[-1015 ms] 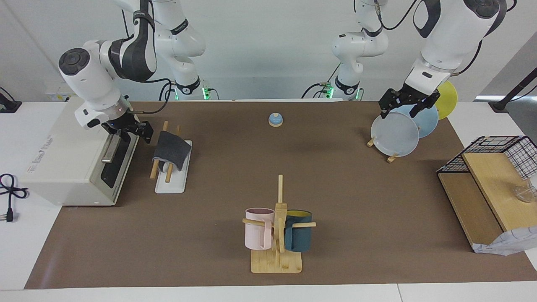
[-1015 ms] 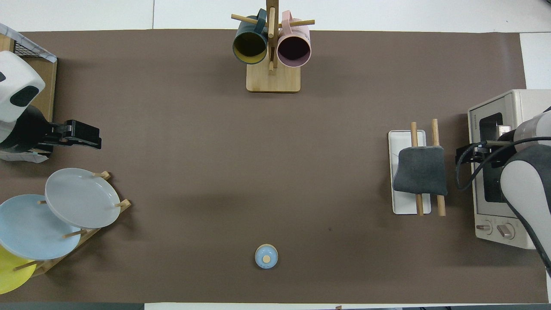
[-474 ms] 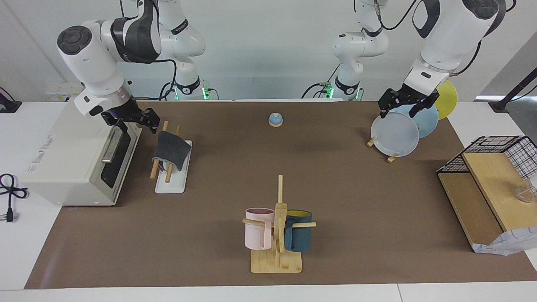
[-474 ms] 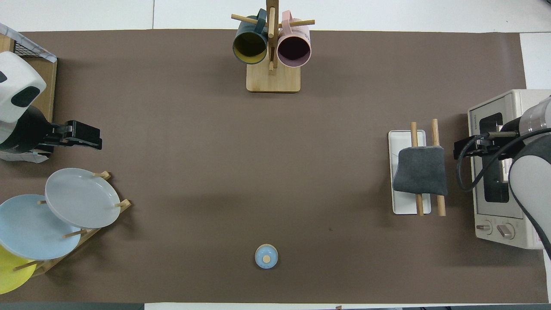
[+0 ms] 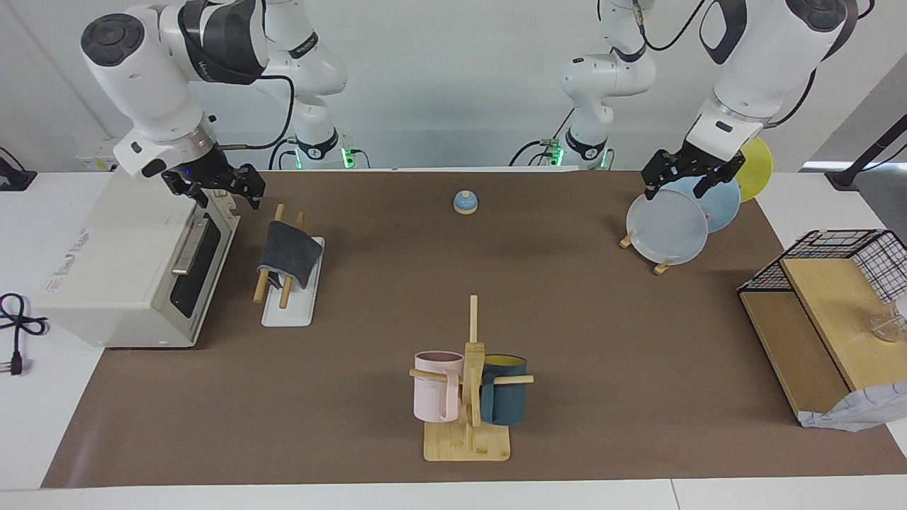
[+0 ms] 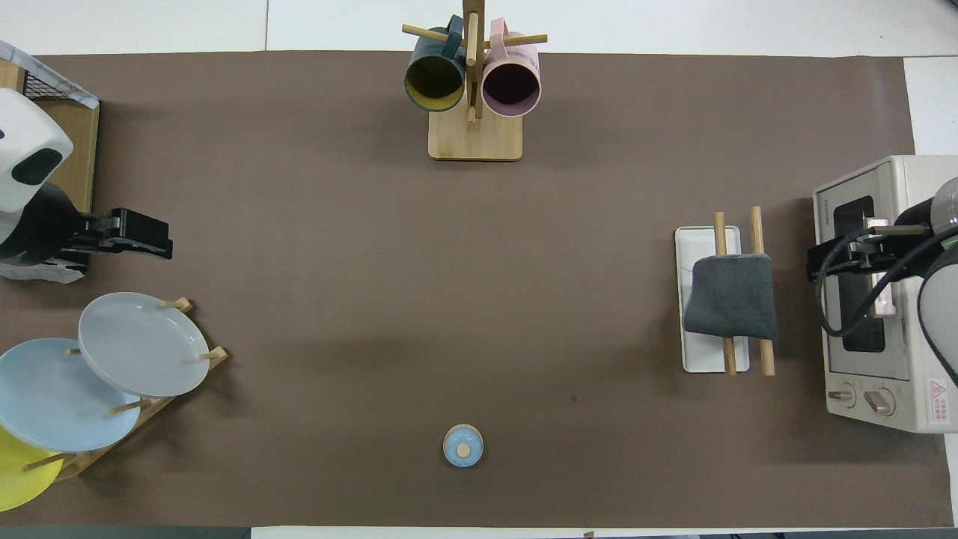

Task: Fold towel and hang on rack

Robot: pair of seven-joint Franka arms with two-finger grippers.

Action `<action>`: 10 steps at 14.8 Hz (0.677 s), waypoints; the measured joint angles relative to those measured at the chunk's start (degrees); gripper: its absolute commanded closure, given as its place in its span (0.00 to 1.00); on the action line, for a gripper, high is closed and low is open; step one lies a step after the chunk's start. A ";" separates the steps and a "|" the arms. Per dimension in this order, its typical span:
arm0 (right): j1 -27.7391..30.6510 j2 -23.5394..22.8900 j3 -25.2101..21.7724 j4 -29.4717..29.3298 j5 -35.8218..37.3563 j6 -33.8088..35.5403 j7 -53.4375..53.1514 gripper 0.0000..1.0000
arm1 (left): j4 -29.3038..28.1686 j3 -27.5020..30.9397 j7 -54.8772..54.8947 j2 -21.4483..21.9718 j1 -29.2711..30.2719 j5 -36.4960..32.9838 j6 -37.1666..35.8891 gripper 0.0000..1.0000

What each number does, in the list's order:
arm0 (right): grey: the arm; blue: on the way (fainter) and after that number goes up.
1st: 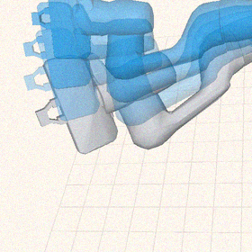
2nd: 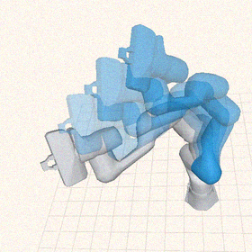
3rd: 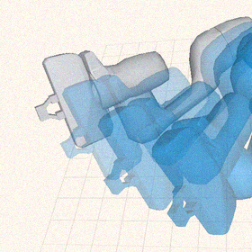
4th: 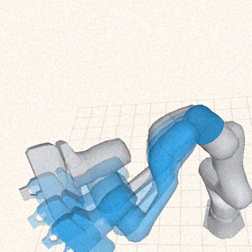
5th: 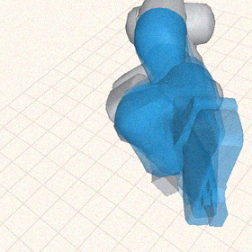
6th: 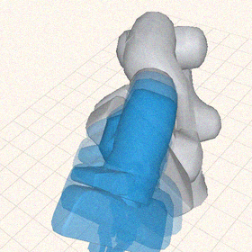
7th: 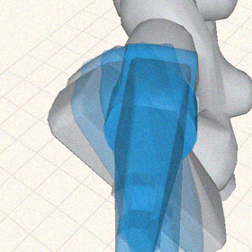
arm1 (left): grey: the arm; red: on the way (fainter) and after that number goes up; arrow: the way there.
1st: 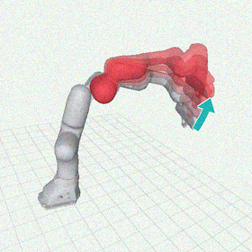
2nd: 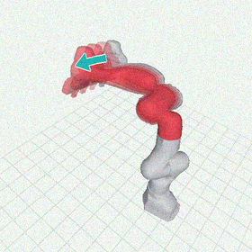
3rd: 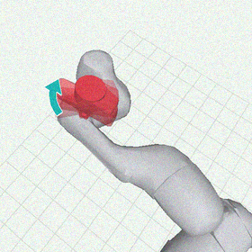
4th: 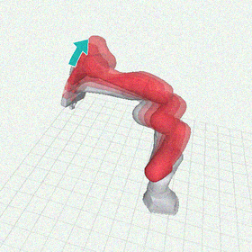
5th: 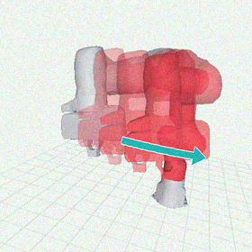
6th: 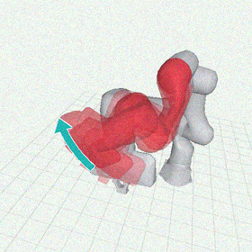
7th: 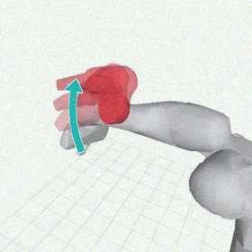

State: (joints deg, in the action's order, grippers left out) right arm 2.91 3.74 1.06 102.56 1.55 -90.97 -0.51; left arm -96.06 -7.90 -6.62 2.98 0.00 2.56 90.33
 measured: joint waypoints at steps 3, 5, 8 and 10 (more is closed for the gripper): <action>0.00 -0.25 0.00 -2.35 0.00 3.27 0.00 0.00 | 0.00 0.07 0.00 0.00 0.04 0.00 0.00 0.00; 0.06 -0.58 -0.07 -3.24 0.00 3.75 0.00 0.00 | 0.00 0.07 0.00 0.00 0.04 0.00 0.00 0.00; 0.54 -1.29 -0.23 -4.39 0.00 4.02 0.00 0.00 | 0.00 0.08 0.00 0.00 0.04 0.00 0.00 0.00; 0.41 -2.66 -0.25 -6.89 0.00 5.83 0.00 0.00 | 0.00 0.08 0.00 0.00 0.04 0.00 0.00 0.00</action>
State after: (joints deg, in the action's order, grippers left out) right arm 3.32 1.09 0.81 95.67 1.56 -85.14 -0.51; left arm -96.06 -7.82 -6.62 2.98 0.04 2.55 90.33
